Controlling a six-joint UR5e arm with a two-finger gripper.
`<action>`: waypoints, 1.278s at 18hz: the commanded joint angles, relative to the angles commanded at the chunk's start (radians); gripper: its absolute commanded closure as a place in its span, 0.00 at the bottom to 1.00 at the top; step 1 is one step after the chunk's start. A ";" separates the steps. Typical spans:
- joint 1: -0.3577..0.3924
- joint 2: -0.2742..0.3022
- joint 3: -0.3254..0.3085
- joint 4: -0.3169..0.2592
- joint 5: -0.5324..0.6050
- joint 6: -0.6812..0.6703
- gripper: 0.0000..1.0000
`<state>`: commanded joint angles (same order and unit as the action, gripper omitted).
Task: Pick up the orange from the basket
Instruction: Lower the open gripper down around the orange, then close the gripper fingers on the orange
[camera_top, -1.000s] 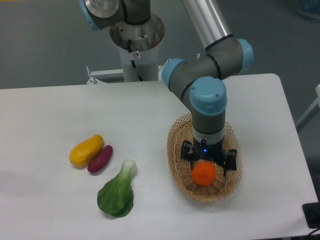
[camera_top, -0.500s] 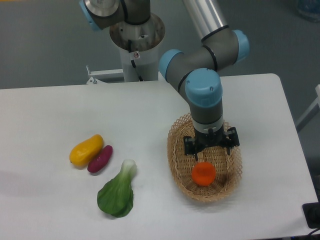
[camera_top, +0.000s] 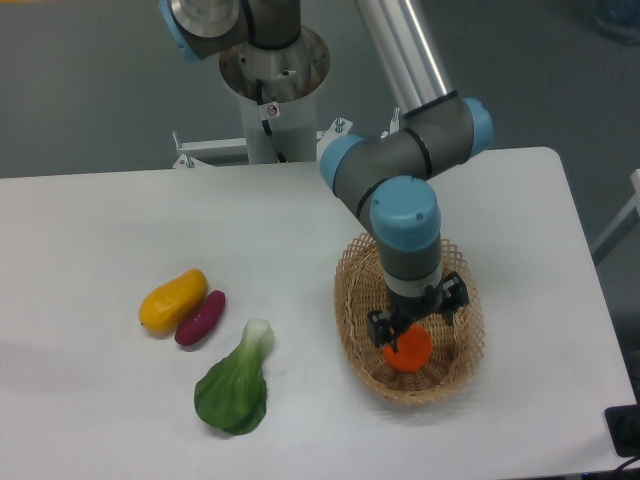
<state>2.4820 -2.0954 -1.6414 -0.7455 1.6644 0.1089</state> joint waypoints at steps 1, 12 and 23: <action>0.000 -0.002 -0.002 0.000 0.000 0.000 0.00; -0.015 -0.035 0.009 0.008 -0.002 0.002 0.00; -0.020 -0.055 0.009 0.018 0.003 0.000 0.26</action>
<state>2.4620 -2.1507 -1.6322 -0.7271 1.6674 0.1089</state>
